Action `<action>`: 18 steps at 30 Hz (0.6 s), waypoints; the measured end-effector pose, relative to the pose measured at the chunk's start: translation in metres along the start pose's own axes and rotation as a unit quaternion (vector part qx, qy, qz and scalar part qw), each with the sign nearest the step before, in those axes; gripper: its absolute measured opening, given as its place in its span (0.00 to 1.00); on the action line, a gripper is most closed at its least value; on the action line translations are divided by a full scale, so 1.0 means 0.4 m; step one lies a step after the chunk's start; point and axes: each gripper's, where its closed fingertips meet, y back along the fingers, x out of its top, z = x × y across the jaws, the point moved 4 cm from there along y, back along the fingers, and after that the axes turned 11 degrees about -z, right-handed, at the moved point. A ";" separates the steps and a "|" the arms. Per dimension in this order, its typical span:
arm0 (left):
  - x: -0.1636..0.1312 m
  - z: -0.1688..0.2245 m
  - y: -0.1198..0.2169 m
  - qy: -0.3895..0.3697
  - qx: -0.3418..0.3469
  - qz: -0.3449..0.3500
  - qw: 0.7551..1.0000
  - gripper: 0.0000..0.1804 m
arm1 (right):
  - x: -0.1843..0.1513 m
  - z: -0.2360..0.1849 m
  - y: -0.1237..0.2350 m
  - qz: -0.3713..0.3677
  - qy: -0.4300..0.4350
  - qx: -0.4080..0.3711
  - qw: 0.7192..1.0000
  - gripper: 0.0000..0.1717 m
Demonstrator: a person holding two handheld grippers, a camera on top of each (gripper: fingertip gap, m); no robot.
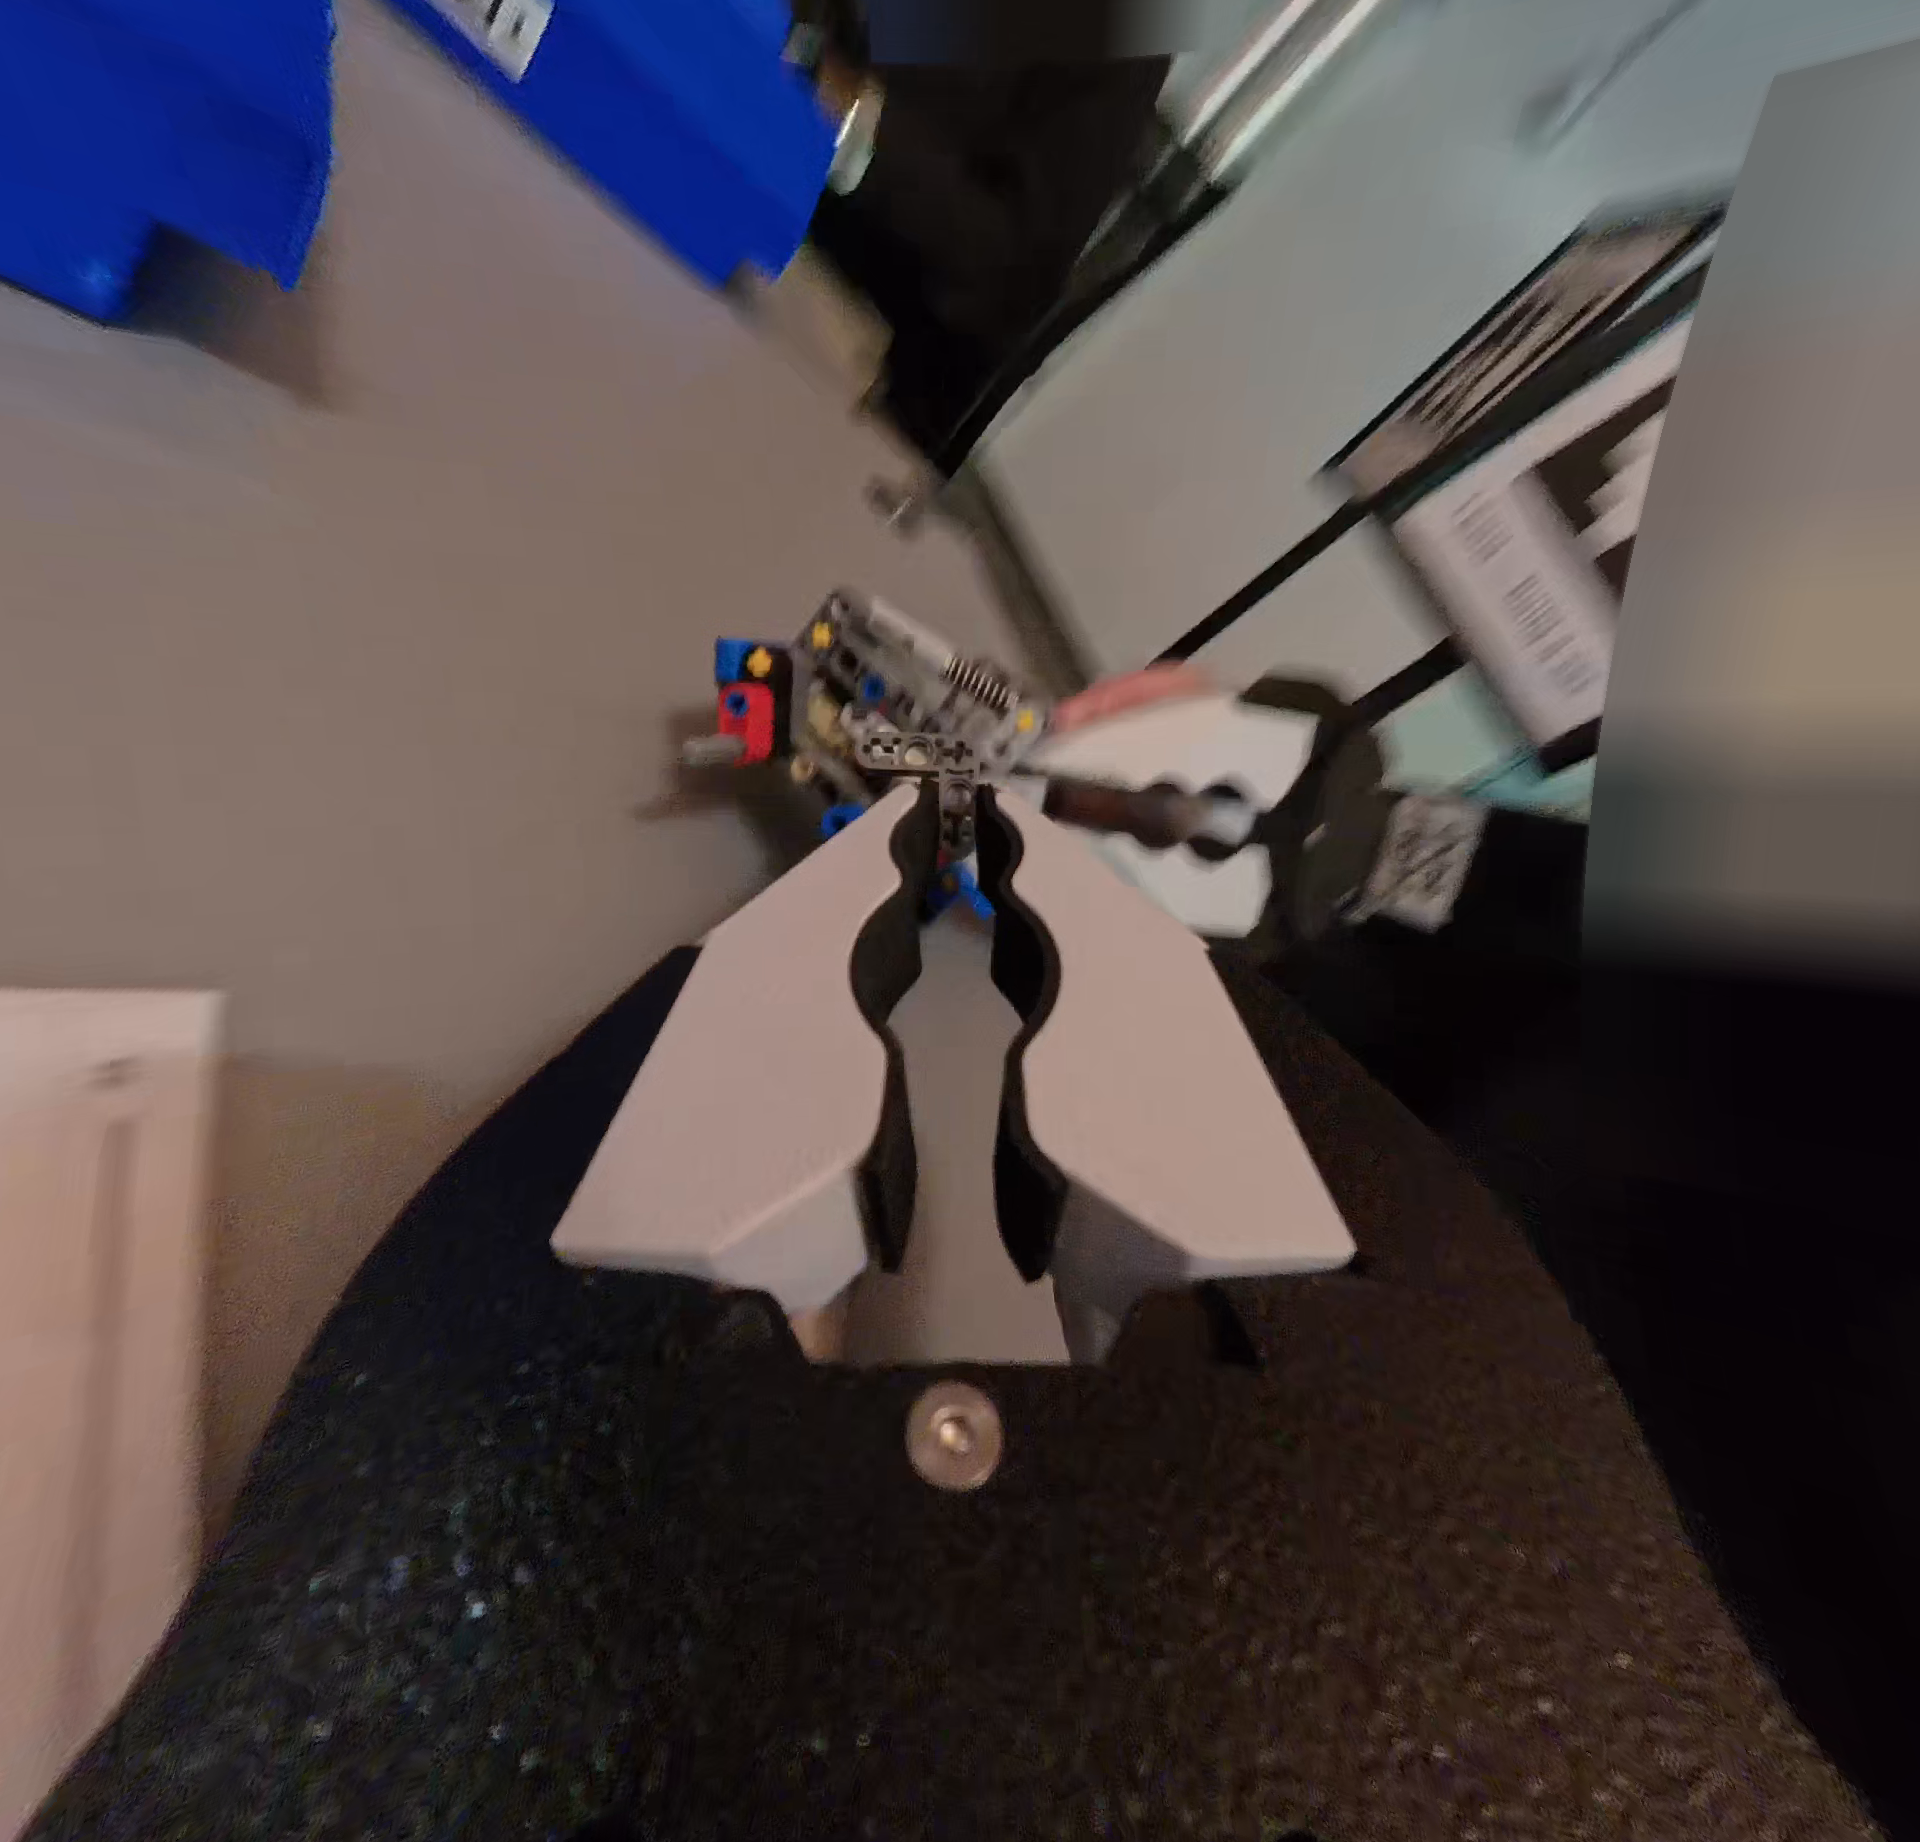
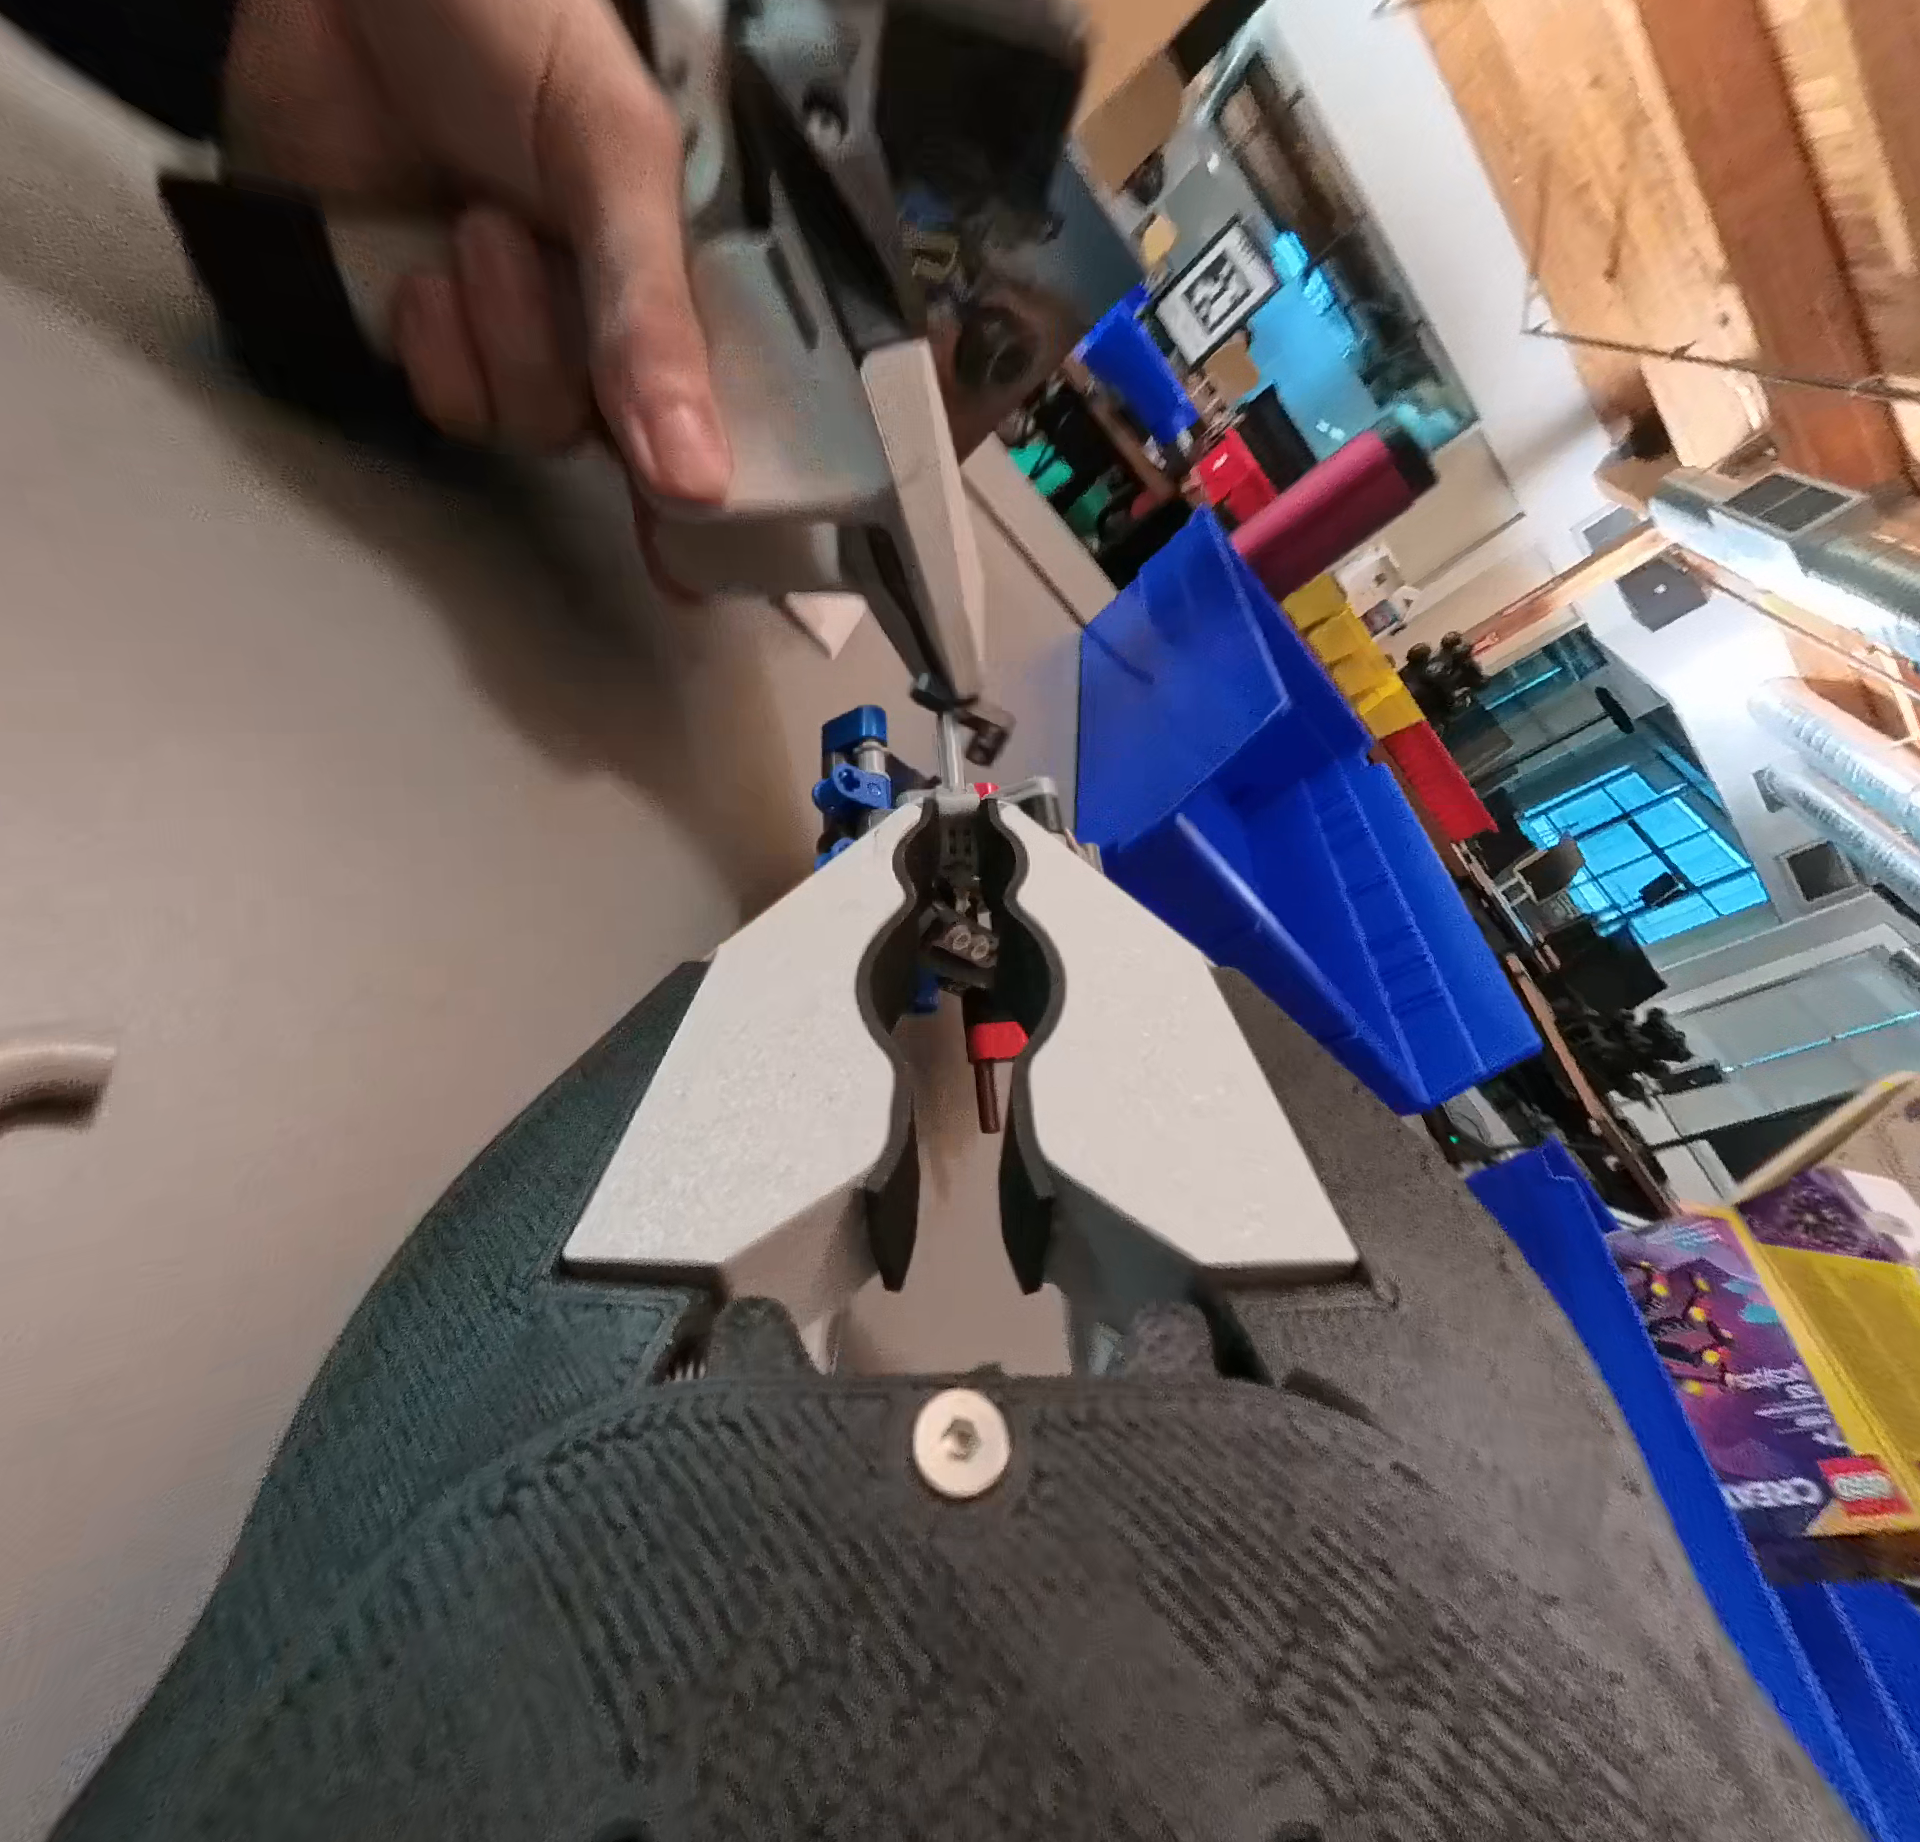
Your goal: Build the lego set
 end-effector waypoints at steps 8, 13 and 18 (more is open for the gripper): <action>-0.098 -0.052 0.039 -0.188 0.284 -0.295 0.893 0.02 | -0.019 -0.039 -0.023 -0.044 0.064 0.023 0.997 0.03; -0.103 -0.041 0.036 -0.216 0.320 -0.332 0.861 0.02 | -0.020 -0.041 -0.021 -0.044 0.063 0.026 0.997 0.03; -0.102 -0.036 0.035 -0.209 0.338 -0.367 0.841 0.03 | -0.018 -0.047 -0.016 -0.035 0.068 0.034 0.996 0.03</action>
